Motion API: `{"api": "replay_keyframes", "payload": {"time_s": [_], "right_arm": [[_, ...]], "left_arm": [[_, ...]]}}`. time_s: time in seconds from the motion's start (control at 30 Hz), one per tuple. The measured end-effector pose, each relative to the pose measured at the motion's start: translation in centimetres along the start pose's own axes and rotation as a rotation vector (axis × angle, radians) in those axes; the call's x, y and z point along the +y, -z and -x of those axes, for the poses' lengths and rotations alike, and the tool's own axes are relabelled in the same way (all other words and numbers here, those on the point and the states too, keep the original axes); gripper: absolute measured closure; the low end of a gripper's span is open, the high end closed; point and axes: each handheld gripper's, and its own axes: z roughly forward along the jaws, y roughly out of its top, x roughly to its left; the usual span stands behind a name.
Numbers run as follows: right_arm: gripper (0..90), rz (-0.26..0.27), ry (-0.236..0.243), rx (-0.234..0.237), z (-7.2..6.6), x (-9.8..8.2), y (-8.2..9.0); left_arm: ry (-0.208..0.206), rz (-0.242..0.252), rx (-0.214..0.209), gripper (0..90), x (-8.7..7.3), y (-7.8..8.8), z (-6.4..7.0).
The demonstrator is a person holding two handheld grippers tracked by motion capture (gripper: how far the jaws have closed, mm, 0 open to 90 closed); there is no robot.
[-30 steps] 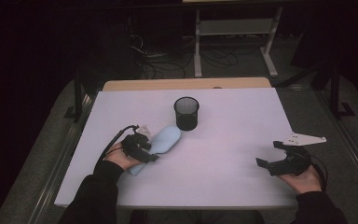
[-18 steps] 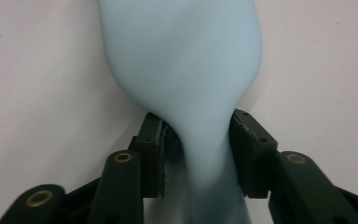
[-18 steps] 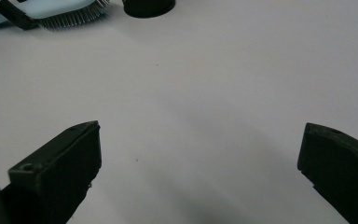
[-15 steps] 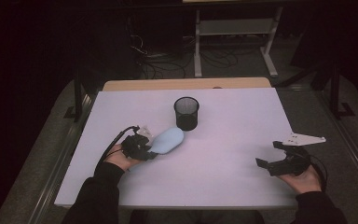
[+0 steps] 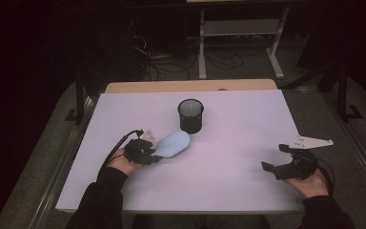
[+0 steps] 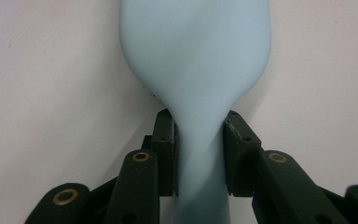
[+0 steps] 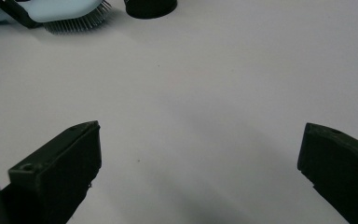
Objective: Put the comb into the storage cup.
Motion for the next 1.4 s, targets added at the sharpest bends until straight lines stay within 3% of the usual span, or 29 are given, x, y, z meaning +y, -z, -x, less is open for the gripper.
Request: {"api": "replay_keyframes", "payload": {"time_s": [0.93,1.1,1.4], "right_arm": [[0.0,-0.006,0.002,0.005,0.0,0.0,-0.1],[0.0,-0.014,0.001,0.009,0.0,0.1,-0.2],[0.0,-0.010,0.012,0.014,-0.2,0.5,0.0]], "left_arm": [[-0.025,0.130,0.010,70.1,0.9,3.3,-0.1],[-0.036,0.123,-0.003,70.1,1.3,3.6,-0.1],[-0.068,0.129,0.017,70.1,2.5,4.6,0.2]]}}
